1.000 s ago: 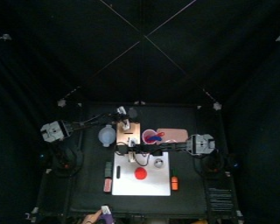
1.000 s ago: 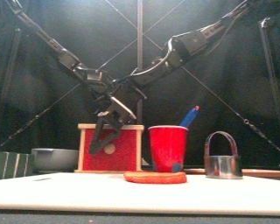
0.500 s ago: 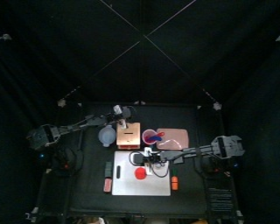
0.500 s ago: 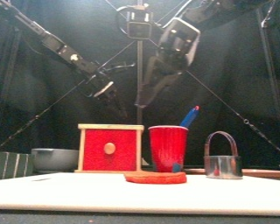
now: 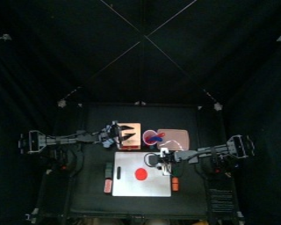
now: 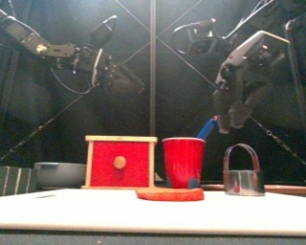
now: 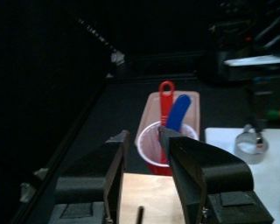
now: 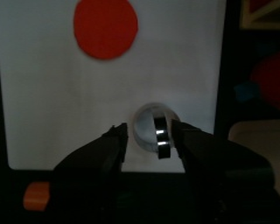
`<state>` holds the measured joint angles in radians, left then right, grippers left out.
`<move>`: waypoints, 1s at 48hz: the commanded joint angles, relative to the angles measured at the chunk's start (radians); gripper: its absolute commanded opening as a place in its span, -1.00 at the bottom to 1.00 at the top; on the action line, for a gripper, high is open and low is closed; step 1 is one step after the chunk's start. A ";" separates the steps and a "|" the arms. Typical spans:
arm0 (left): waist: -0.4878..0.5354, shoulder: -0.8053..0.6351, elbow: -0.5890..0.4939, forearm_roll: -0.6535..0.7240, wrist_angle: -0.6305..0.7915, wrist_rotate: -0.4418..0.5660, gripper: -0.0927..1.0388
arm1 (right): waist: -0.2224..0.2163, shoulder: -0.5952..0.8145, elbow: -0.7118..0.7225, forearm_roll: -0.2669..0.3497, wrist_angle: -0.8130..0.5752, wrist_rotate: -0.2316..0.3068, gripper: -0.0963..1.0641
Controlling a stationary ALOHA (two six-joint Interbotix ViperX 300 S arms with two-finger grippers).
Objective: Get the cutter from the drawer then cut the dough then place the extra dough in the bowl
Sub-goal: Cut the dough
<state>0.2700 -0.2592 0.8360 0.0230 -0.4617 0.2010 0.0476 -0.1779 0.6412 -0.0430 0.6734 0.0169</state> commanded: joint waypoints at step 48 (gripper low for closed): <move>-0.044 0.060 0.044 -0.008 -0.100 -0.002 0.53 | 0.012 0.071 -0.008 -0.133 0.032 -0.101 0.01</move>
<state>0.2240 -0.1963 0.8912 0.0169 -0.5522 0.1994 0.0583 -0.0951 0.6565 -0.1795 0.7102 -0.0844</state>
